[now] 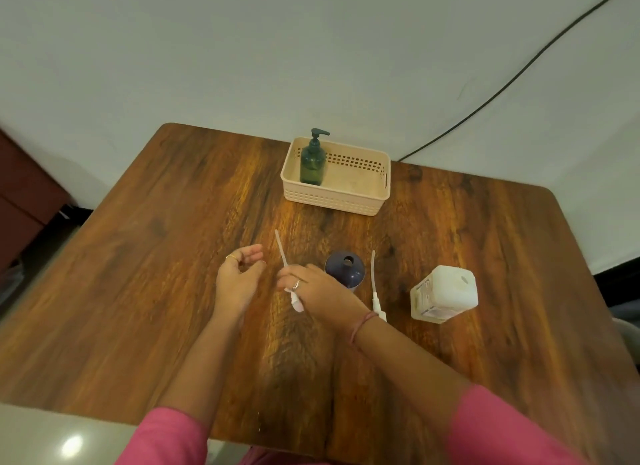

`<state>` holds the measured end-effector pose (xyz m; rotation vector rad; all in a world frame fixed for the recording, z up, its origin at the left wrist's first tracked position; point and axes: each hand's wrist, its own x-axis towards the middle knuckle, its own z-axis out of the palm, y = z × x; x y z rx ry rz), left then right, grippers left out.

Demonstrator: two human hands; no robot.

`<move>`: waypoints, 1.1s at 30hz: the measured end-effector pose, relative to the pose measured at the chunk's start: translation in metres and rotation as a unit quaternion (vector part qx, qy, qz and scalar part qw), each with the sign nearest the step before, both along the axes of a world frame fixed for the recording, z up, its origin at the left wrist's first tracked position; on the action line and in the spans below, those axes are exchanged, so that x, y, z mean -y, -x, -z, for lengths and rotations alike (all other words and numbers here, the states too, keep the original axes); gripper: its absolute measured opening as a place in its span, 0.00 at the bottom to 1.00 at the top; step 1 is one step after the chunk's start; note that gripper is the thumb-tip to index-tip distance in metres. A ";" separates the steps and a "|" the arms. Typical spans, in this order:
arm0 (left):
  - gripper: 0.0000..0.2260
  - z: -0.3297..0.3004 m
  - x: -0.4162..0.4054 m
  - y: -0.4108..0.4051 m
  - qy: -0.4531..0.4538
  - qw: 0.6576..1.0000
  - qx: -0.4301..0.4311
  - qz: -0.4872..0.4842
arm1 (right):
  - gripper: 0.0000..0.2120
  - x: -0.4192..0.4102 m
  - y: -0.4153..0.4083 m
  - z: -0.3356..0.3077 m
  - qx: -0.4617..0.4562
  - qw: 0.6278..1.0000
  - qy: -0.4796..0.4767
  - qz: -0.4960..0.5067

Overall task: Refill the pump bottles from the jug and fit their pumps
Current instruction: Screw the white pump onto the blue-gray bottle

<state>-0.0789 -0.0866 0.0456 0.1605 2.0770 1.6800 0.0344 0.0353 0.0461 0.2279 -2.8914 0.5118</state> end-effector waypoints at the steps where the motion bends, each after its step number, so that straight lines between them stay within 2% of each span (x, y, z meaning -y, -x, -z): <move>1: 0.13 -0.002 -0.002 0.000 0.004 1.000 -0.016 -0.019 | 0.11 -0.005 -0.006 -0.009 -0.041 0.998 0.048 0.015; 3: 0.15 -0.004 -0.008 0.000 0.022 0.998 -0.040 -0.048 | 0.11 -0.016 -0.020 -0.029 -0.093 0.975 0.188 0.070; 5: 0.21 -0.001 -0.015 -0.003 0.046 0.999 -0.028 -0.006 | 0.15 -0.028 -0.035 -0.048 -0.122 0.935 0.302 0.144; 7: 0.34 0.004 -0.027 -0.016 0.095 0.987 -0.016 0.126 | 0.19 -0.040 -0.049 -0.063 -0.160 0.892 0.362 0.216; 9: 0.45 0.007 -0.042 -0.036 0.146 0.956 -0.050 0.250 | 0.17 -0.055 -0.060 -0.074 -0.192 0.858 0.399 0.259; 12: 0.53 0.010 -0.067 -0.059 0.113 0.939 -0.024 0.324 | 0.12 -0.075 -0.070 -0.084 -0.199 0.838 0.401 0.311; 15: 0.53 0.018 -0.082 -0.063 0.082 0.942 -0.009 0.324 | 0.13 -0.085 -0.076 -0.092 -0.195 0.825 0.410 0.337; 20: 0.36 0.032 -0.087 -0.065 0.068 0.959 -0.066 0.267 | 0.15 -0.097 -0.087 -0.107 -0.174 0.816 0.416 0.360; 24: 0.35 0.022 -0.092 -0.065 0.052 0.969 -0.102 0.217 | 0.17 -0.113 -0.084 -0.131 -0.207 0.809 0.437 0.335; 27: 0.34 0.007 -0.099 -0.061 0.027 0.968 -0.133 0.209 | 0.17 -0.126 -0.078 -0.161 -0.218 0.818 0.425 0.321; 29: 0.37 -0.007 -0.105 -0.060 0.013 0.971 -0.139 0.192 | 0.16 -0.130 -0.075 -0.184 -0.217 0.829 0.411 0.311; 33: 0.38 -0.041 -0.115 -0.060 -0.013 0.970 -0.172 0.168 | 0.14 -0.133 -0.070 -0.220 -0.218 0.862 0.363 0.278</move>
